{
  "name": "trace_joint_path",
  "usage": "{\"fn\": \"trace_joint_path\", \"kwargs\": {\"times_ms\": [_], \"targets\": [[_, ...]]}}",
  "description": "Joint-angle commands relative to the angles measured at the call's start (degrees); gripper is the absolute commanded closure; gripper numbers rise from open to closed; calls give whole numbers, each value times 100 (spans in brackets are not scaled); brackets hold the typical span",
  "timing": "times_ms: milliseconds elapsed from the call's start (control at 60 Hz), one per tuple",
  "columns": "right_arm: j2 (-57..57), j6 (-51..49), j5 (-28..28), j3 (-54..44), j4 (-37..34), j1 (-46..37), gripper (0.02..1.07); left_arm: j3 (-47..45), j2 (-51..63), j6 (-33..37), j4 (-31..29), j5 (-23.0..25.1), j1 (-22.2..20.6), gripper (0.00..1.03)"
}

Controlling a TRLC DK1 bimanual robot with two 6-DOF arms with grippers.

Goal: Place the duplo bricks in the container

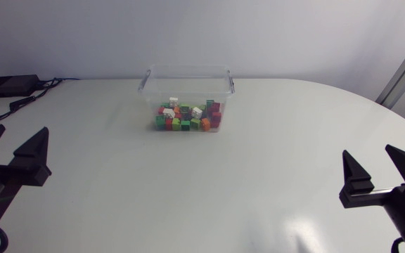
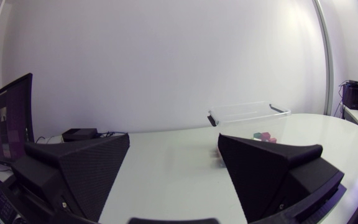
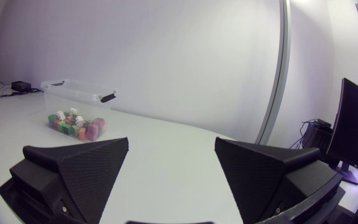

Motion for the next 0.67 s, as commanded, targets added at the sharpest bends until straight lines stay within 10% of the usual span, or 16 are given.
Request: {"fn": "trace_joint_path", "kwargs": {"times_ms": [0,650], "targets": [[-45,301,-36,-215,157,-28,7,-355,-225,-252,113,53,22,4],[-62,1004,-150,-668,582,-21,7,-1470,-1090,-633,220,217,1,4]]}}
